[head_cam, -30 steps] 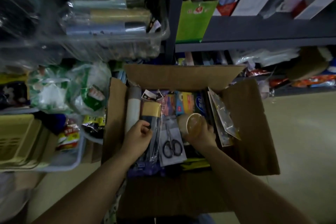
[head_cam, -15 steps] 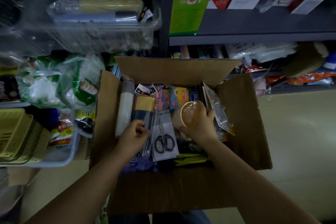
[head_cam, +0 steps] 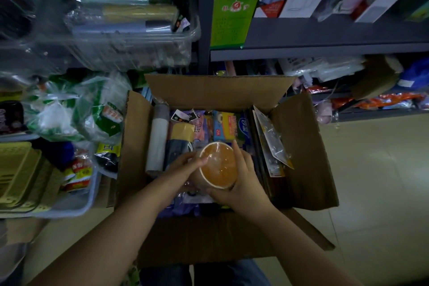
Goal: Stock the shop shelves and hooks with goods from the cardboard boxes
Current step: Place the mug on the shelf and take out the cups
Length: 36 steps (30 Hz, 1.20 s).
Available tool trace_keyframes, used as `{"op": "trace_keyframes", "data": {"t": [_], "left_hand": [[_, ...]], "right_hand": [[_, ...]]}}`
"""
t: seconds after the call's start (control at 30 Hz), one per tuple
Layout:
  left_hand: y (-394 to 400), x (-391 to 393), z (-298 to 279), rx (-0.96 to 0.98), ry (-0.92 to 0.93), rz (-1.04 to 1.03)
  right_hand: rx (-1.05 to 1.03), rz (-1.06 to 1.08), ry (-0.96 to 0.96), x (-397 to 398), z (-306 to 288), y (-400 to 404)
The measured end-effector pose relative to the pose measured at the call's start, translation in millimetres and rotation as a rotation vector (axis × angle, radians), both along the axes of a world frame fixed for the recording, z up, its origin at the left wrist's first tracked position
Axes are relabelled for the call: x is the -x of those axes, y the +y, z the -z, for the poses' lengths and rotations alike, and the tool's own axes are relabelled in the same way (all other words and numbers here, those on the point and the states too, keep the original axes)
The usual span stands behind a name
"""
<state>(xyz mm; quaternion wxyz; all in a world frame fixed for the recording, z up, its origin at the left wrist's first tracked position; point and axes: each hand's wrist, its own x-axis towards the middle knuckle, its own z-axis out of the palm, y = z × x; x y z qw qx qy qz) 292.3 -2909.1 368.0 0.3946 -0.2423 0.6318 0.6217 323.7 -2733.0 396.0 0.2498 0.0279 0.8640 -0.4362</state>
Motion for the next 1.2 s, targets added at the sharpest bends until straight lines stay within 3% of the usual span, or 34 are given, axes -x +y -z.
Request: {"op": "trace_keyframes", "data": {"t": [0.13, 0.23, 0.4, 0.63, 0.73, 0.9, 1.2], "left_hand": [[-19.6, -1.0, -4.1, 0.096, 0.038, -0.114], [-36.3, 0.1, -2.4, 0.182, 0.090, -0.170], [-54.6, 0.3, -3.2, 0.193, 0.140, -0.342], [-58.4, -12.5, -2.8, 0.159, 0.135, -0.333], [-60.6, -16.9, 3.4, 0.143, 0.141, -0.348], [-53.1, -16.2, 7.4, 0.112, 0.153, -0.344], [-35.5, -7.0, 17.7, 0.035, 0.153, -0.330]], "right_hand": [[0.102, 0.108, -0.091, 5.7, 5.9, 10.6], [-0.025, 0.227, -0.152, 12.2, 24.4, 31.1], [-0.291, 0.067, -0.277, 6.9, 55.4, 47.9], [-0.178, 0.071, -0.391, 0.6, 79.6, 11.4], [-0.329, 0.102, -0.292, 1.2, 97.3, 6.4], [-0.679, -0.251, -0.026, 16.8, 101.3, 34.5], [-0.788, -0.616, -0.118, 61.4, 123.2, 62.6]]}}
